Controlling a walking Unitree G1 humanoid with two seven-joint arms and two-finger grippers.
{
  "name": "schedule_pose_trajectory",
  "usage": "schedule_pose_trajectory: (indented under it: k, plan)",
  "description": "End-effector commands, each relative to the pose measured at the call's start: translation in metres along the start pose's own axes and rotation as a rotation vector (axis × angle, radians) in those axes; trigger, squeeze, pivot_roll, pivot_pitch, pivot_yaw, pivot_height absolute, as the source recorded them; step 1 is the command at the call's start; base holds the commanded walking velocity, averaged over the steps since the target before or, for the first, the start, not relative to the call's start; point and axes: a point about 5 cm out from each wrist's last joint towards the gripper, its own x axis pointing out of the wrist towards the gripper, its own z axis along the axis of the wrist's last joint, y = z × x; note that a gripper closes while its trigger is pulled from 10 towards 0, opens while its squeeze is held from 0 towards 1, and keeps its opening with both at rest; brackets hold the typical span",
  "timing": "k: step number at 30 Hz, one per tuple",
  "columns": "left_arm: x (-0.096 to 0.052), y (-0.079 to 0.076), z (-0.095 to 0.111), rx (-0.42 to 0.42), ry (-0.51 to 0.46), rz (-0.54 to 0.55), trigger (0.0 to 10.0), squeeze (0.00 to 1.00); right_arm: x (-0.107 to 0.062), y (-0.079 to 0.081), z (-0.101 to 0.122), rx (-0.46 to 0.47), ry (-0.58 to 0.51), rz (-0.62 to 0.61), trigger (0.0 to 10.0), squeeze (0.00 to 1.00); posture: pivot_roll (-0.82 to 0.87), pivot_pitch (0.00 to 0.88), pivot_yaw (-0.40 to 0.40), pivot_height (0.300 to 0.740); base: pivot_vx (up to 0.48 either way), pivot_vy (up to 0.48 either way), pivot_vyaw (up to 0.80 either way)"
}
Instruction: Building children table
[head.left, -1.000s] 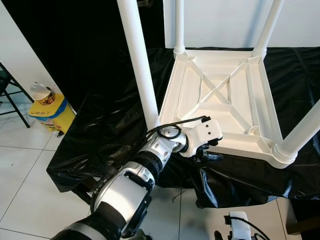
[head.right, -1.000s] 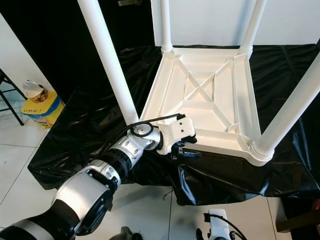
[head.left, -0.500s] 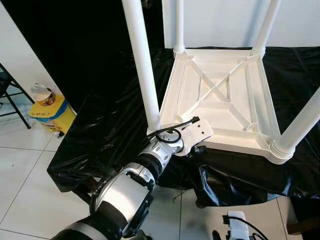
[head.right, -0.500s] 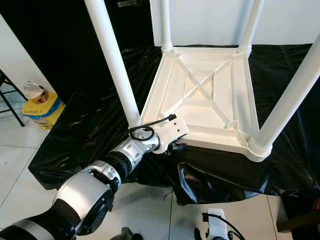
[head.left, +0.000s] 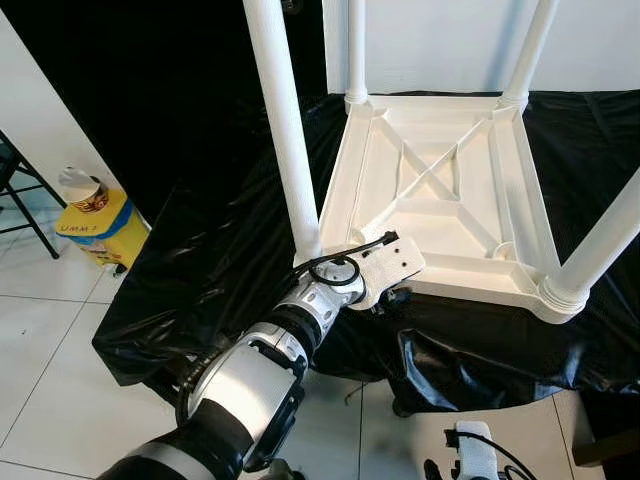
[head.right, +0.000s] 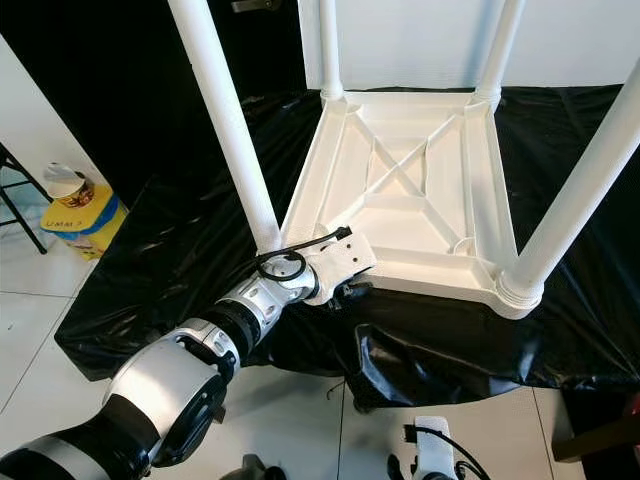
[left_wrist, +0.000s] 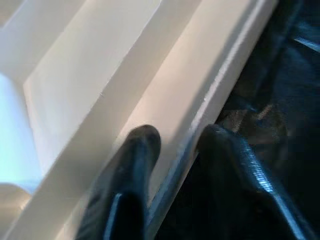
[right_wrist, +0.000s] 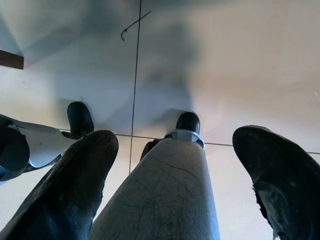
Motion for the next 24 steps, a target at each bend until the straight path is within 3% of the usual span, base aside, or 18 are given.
schedule_pose_trajectory:
  k: [1,2,5,6,8,9,17,22,24]
  plan:
    - [-0.003,-0.001,-0.011,-0.066,0.014,-0.019,2.0,0.00,-0.003,0.003,-0.018,0.023,0.074,0.005,10.0,0.14,-0.01,0.071,0.078,0.740,0.000,0.000,0.00]
    - [-0.004,-0.007,-0.013,-0.068,0.006,-0.103,0.0,0.00,-0.003,0.003,-0.018,0.025,0.074,0.004,10.0,0.13,-0.01,0.071,0.078,0.740,0.000,0.000,0.00]
    - [-0.005,-0.009,-0.017,-0.065,0.018,-0.142,0.0,0.00,-0.003,0.003,-0.018,0.028,0.074,0.003,10.0,0.14,-0.01,0.072,0.078,0.740,0.000,0.000,0.00]
    - [-0.007,-0.007,-0.021,-0.057,0.032,-0.149,1.4,0.00,-0.003,0.003,-0.019,0.029,0.074,0.002,10.0,0.14,-0.01,0.072,0.079,0.740,0.000,0.000,0.00]
    - [-0.009,-0.006,-0.023,-0.052,0.041,-0.152,1.4,0.00,-0.003,0.003,-0.019,0.030,0.074,0.002,10.0,0.14,-0.01,0.072,0.079,0.740,0.000,0.000,0.00]
    - [-0.011,-0.005,-0.028,-0.028,0.059,-0.153,0.0,0.00,-0.003,0.003,-0.019,0.031,0.074,0.001,10.0,0.14,-0.01,0.072,0.079,0.740,0.000,0.000,0.00]
    - [-0.035,0.008,-0.059,-0.002,0.120,-0.168,0.0,0.00,-0.003,0.003,-0.019,0.035,0.075,0.001,10.0,0.13,0.00,0.072,0.079,0.740,0.000,0.000,0.00]
    - [-0.064,0.025,-0.086,-0.027,0.163,-0.126,0.0,0.00,-0.004,0.002,-0.019,0.032,0.079,0.003,10.0,0.13,0.01,0.075,0.070,0.740,0.000,0.000,0.00]
    - [-0.069,0.027,-0.090,-0.032,0.164,-0.122,0.0,0.00,-0.004,0.002,-0.019,0.031,0.079,0.003,10.0,0.13,0.01,0.076,0.069,0.740,0.000,0.000,0.00]
